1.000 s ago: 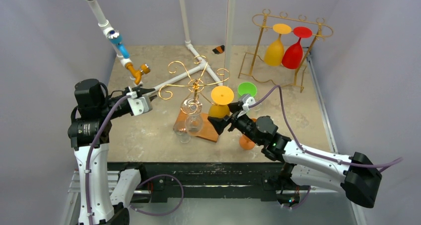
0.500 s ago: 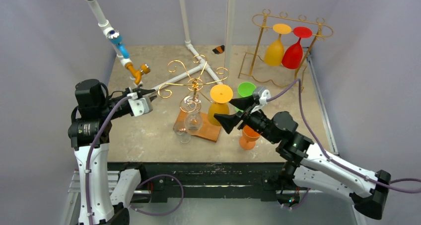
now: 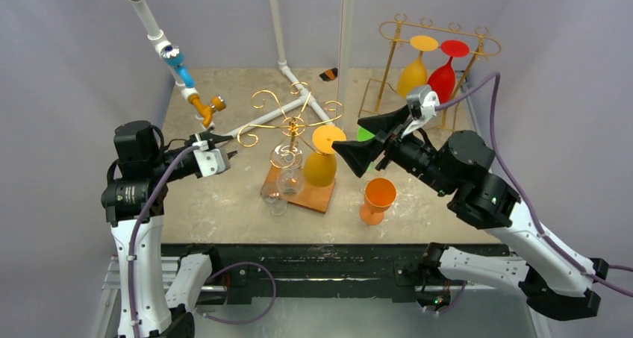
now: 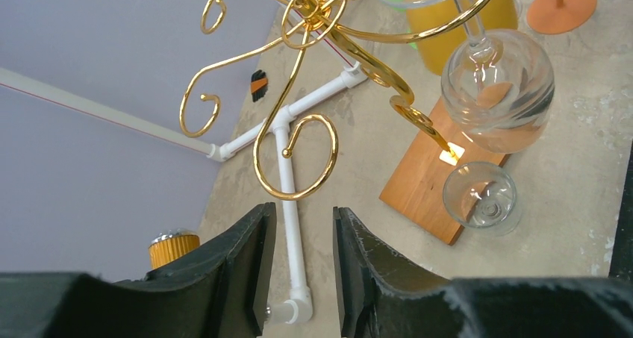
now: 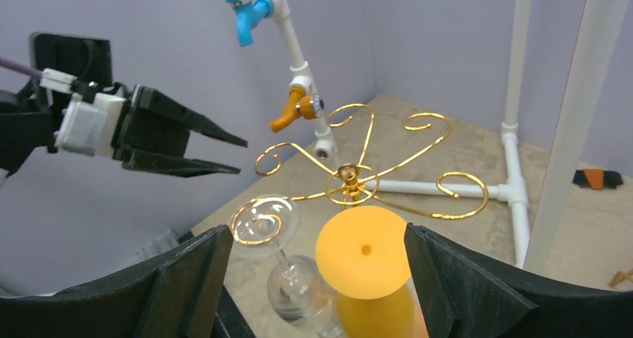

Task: Place the wine glass upside down on the wine glass rack
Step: Turn the wine glass upside down at the wine rack, then adjust the wine rack at the center of the board.

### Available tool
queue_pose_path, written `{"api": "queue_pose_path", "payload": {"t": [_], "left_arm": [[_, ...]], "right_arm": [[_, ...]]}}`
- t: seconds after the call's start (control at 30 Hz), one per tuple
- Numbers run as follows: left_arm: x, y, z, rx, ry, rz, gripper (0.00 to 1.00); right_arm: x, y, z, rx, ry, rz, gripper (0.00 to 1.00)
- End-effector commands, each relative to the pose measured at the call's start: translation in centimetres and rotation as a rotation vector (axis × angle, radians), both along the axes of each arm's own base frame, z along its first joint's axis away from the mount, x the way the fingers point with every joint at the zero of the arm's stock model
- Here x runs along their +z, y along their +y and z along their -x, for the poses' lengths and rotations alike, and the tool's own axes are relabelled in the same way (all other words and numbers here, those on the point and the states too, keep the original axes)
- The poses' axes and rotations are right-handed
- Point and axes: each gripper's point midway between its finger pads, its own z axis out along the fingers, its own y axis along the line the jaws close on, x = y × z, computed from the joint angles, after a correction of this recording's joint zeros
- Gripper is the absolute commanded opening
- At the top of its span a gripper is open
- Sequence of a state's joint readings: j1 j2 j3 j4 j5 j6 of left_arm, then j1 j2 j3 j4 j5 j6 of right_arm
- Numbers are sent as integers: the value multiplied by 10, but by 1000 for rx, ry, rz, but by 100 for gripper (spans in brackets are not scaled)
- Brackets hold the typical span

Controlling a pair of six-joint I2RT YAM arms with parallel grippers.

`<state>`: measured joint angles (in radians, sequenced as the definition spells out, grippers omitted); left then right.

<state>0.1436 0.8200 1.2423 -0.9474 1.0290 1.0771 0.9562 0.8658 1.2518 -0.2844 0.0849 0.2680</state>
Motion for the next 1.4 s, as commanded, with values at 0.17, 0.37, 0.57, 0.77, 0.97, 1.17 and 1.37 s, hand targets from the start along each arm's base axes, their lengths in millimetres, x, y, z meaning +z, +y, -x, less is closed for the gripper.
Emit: {"api": "queue_pose_path", "payload": {"t": [0.17, 0.37, 0.57, 0.77, 0.97, 1.17, 1.37], "left_arm": [[17, -7, 17, -48, -55, -8, 41], [27, -11, 15, -58, -63, 42, 38], [28, -12, 6, -57, -79, 73, 32], [19, -12, 1, -64, -65, 77, 29], [12, -11, -6, -67, -65, 69, 28], [11, -11, -10, -76, -66, 64, 27], [8, -11, -19, -82, -59, 67, 26]], "right_arm": [[-6, 3, -59, -210, 4, 175, 95], [-5, 1, -93, -292, 0, 215, 92], [-6, 1, -123, -298, 17, 214, 88], [-25, 16, -134, -220, 58, 234, 83], [-41, 26, -140, -186, 100, 246, 77], [-54, 23, -154, -212, 128, 260, 68], [-59, 16, -159, -223, 145, 262, 59]]}}
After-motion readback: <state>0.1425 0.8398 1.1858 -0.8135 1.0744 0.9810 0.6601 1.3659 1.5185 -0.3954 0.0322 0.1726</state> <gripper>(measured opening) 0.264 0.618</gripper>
